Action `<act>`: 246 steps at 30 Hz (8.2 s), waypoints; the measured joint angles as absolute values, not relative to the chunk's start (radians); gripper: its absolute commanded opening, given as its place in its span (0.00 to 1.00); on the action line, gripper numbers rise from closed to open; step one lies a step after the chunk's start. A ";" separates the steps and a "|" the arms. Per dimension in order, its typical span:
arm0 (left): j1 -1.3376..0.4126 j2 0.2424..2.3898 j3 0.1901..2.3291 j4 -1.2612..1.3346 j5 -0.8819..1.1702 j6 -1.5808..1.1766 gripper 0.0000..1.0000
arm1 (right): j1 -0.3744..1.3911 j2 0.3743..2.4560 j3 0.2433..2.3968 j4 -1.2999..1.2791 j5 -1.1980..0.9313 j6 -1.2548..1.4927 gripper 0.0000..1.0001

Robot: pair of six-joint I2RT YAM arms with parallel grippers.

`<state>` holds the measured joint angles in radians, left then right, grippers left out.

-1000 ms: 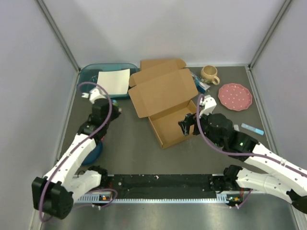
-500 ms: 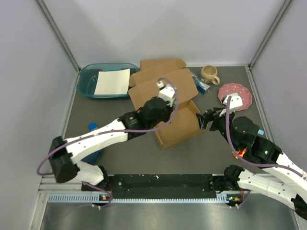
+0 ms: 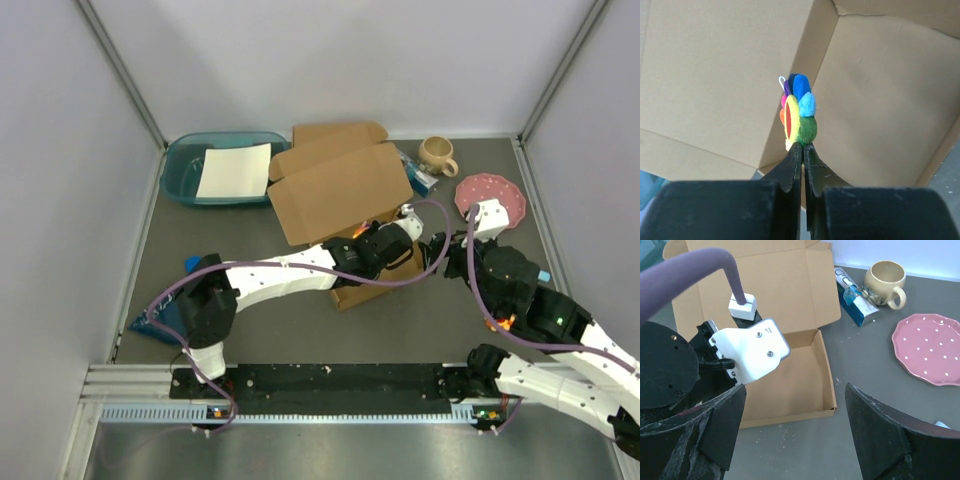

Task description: Fold the paper box

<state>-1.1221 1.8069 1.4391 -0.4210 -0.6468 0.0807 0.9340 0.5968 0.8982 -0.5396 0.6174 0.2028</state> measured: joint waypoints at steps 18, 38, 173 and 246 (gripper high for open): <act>-1.120 1.798 1.445 -0.399 -0.696 0.110 0.53 | 0.934 0.559 0.897 -0.574 0.675 0.195 0.83; -0.979 0.874 0.584 -0.088 -0.670 -0.707 0.49 | 0.462 1.036 0.893 -0.471 0.300 0.339 0.79; -0.064 1.862 1.298 0.079 0.849 -0.342 0.00 | 0.487 0.843 0.846 -0.413 0.161 0.438 0.89; -0.184 1.557 1.056 0.146 0.568 -0.239 0.00 | 0.150 1.373 0.968 0.010 -0.277 0.431 0.10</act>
<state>-0.1844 1.5570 1.0557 0.1455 0.5682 -0.2390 0.1497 1.3731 0.9684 0.0101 -0.2768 0.4309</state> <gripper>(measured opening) 0.018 0.156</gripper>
